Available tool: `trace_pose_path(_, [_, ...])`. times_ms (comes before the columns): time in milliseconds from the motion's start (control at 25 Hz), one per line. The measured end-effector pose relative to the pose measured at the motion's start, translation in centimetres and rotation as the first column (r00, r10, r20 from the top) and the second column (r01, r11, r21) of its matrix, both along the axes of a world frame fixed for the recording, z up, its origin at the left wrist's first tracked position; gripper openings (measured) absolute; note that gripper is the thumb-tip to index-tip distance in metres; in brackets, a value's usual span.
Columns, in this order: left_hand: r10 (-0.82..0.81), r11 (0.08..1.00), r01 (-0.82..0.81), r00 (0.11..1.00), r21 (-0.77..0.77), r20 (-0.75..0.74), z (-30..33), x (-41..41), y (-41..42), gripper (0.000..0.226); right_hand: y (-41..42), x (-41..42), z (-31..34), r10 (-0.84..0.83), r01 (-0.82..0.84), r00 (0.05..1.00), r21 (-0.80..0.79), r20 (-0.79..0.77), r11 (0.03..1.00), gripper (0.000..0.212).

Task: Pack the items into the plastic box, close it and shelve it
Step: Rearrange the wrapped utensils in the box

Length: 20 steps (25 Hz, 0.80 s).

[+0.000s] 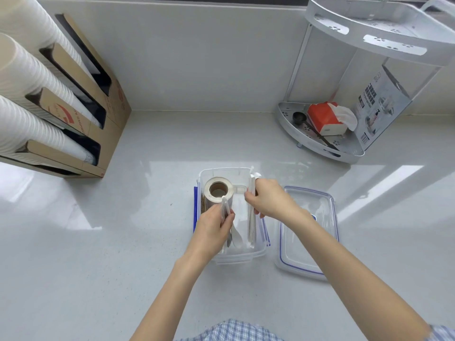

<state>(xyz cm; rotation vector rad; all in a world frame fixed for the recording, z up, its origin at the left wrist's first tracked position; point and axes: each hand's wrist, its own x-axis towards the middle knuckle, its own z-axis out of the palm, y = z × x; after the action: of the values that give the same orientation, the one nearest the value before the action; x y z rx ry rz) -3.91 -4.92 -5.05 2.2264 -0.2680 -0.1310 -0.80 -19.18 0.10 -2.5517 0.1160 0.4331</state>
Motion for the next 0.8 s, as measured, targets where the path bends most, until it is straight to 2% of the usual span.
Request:
trace_pose_path(120, [0.025, 1.000, -0.025, 1.000, 0.004, -0.010, 0.0, 0.0, -0.1, 0.017, 1.6, 1.1, -0.3, 0.051, -0.072, 0.988, -0.138, -0.149, 0.988, 0.025])
trace_pose_path(200, [0.021, 1.000, -0.021, 1.000, 0.018, -0.011, -0.2, 0.0, 0.0, 0.017, 2.4, 1.2, -0.6, 0.057, -0.095, 0.984, -0.225, -0.171, 0.970, 0.025])
trace_pose_path(280, [0.002, 0.999, -0.001, 1.000, 0.033, -0.015, -0.5, 0.0, 0.0, 0.018, 2.9, 1.1, -0.9, 0.060, -0.106, 0.985, -0.297, -0.161, 0.949, 0.012])
trace_pose_path(400, [-0.015, 0.999, 0.015, 1.000, 0.041, -0.005, -0.7, 0.0, 0.1, 0.022, 3.3, 1.3, -2.3, 0.045, -0.084, 0.993, -0.389, -0.108, 0.917, 0.047])
trace_pose_path(480, [-0.023, 0.999, 0.023, 1.000, 0.042, 0.000, -0.7, 0.0, 0.1, 0.022, 3.6, 1.3, -3.1, 0.044, -0.086, 0.993, -0.438, -0.106, 0.895, 0.058])
trace_pose_path(600, [-0.027, 0.999, 0.028, 1.000, 0.041, -0.007, -0.7, 0.0, 0.1, 0.019, 3.6, 1.2, -3.0, 0.052, -0.096, 0.993, -0.452, -0.110, 0.887, 0.057])
trace_pose_path(680, [-0.030, 0.998, 0.031, 0.999, 0.049, -0.015, -0.6, 0.0, 0.0, 0.019, 3.3, 0.9, -2.3, 0.076, -0.121, 0.989, -0.424, -0.123, 0.898, 0.043])
trace_pose_path(800, [-0.026, 0.997, 0.030, 0.999, 0.075, -0.047, -0.5, 0.2, -0.1, 0.018, 1.8, 0.2, -1.7, 0.040, -0.053, 0.997, -0.238, -0.059, 0.970, 0.018])
